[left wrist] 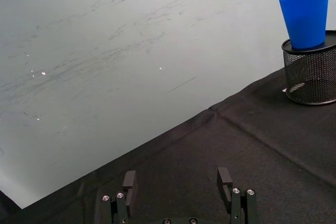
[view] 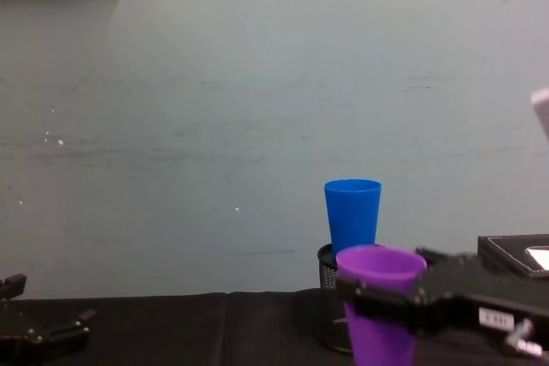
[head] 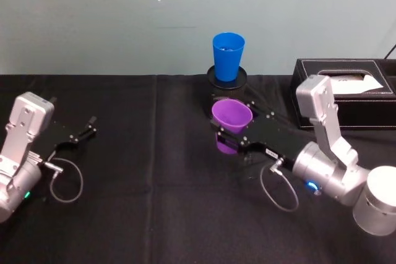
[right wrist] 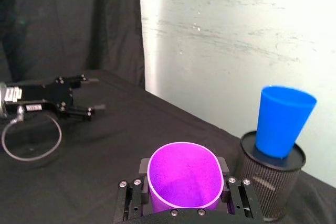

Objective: Pick up one cup with a gripper and tap it against the other cup.

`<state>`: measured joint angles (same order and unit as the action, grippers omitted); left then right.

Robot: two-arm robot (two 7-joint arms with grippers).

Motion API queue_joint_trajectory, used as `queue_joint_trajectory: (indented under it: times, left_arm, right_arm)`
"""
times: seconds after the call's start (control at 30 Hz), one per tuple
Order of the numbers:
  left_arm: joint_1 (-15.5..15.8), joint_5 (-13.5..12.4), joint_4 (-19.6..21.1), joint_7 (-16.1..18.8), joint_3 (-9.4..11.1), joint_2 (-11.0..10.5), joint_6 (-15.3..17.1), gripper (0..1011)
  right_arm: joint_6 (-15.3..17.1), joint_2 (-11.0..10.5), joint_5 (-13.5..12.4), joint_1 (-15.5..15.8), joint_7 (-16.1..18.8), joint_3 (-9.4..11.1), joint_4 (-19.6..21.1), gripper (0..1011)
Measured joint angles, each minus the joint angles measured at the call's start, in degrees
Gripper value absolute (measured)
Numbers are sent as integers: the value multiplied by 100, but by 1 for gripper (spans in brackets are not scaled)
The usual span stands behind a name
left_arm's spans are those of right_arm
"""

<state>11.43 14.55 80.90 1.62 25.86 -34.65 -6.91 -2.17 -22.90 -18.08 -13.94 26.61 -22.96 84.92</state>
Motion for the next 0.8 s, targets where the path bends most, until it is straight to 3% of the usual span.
queue_joint_trajectory:
  times: [0.3,0.8]
  left_arm:
    - [0,0,0,0,0,0,0,1000]
    - [0,0,0,0,0,0,0,1000]
  right_arm:
    - [463,-89,-263,-79,32,80,423,733]
    - [500,-103,-316,-84,30,89,467,733]
